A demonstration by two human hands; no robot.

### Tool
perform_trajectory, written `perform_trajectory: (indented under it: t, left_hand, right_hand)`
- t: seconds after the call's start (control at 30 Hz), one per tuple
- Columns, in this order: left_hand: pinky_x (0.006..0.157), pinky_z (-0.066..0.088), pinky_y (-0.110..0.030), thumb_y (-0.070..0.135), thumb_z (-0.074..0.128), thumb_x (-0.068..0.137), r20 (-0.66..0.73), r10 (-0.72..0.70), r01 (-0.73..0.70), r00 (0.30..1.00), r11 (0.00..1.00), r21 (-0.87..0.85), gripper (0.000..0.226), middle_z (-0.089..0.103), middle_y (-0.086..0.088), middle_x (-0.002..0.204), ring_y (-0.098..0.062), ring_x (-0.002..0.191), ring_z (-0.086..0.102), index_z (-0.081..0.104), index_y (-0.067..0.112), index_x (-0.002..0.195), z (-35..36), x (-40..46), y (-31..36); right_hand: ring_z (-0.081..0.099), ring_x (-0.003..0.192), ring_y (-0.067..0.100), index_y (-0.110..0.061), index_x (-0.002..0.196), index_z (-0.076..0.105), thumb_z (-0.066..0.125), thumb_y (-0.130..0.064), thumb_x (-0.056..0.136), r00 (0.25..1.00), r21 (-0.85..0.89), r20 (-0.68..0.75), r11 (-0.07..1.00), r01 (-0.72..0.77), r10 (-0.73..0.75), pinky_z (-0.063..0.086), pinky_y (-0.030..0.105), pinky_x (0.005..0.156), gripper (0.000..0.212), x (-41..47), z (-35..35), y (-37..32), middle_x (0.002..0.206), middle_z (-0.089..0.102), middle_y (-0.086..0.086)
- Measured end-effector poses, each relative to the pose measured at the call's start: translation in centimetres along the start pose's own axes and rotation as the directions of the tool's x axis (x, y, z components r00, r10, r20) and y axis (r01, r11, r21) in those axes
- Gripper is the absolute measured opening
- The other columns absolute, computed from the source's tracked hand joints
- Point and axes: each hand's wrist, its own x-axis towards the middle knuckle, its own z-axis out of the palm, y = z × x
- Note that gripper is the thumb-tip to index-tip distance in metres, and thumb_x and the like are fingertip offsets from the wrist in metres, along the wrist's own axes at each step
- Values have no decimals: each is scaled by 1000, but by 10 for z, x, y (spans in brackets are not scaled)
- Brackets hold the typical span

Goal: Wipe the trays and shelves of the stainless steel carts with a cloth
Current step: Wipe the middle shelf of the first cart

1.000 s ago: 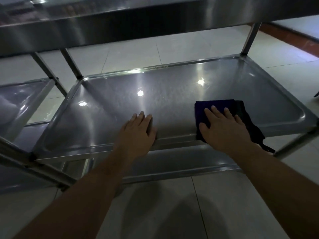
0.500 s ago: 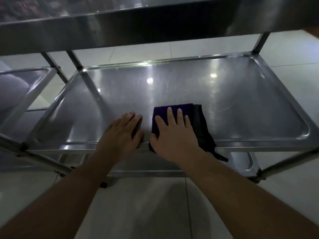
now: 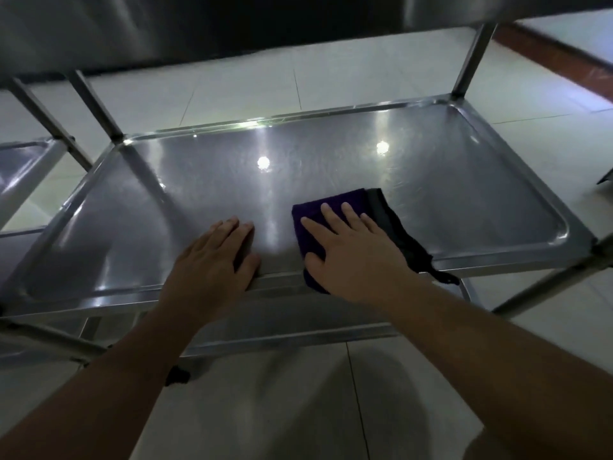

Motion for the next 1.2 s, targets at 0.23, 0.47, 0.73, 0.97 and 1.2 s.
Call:
perform_trajectory:
  t: [0.23,0.47,0.73,0.97,1.2]
  left_hand:
    - [123,26,-44,60,32,101,-24,14,-13,1000,1000,13,63,30,2,166,-21,153,27,34,31,157,4,5,-3]
    - [120,30,-46,62,25,96,-33,53,-53,998,999,11,70,36,-4,163,-25,150,33,37,27,156,2,3,-4]
    - [120,32,-48,67,19,94,-8,52,-52,999,998,43,75,37,-4,163,-25,150,34,36,28,157,5,5,-8]
    - [120,31,-47,66,21,94,1,40,-40,999,999,26,75,36,-2,164,-24,151,33,35,28,157,2,6,-4]
    - [124,26,-43,68,21,94,6,29,-29,1000,1000,8,74,29,5,167,-19,154,26,30,34,159,5,6,-9]
  right_hand:
    - [-8,159,32,-43,162,2,30,-55,106,962,-122,97,963,-242,254,2,54,127,64,-30,-23,125,173,-13,0]
    - [-11,158,35,-41,163,-2,26,-57,106,767,-29,67,769,-638,639,-4,56,126,65,-43,-39,218,173,-8,2]
    - [-9,159,29,-42,162,-4,24,-61,104,968,-12,64,970,-241,241,-1,51,127,67,-48,-18,107,172,-11,-7]
    - [-3,159,27,-44,162,4,29,-60,105,965,5,33,966,-260,260,1,51,126,65,-18,-24,138,173,-2,-7]
    - [0,158,37,-35,163,10,28,-59,103,796,41,-56,798,-601,602,3,57,126,67,5,-39,230,174,4,4]
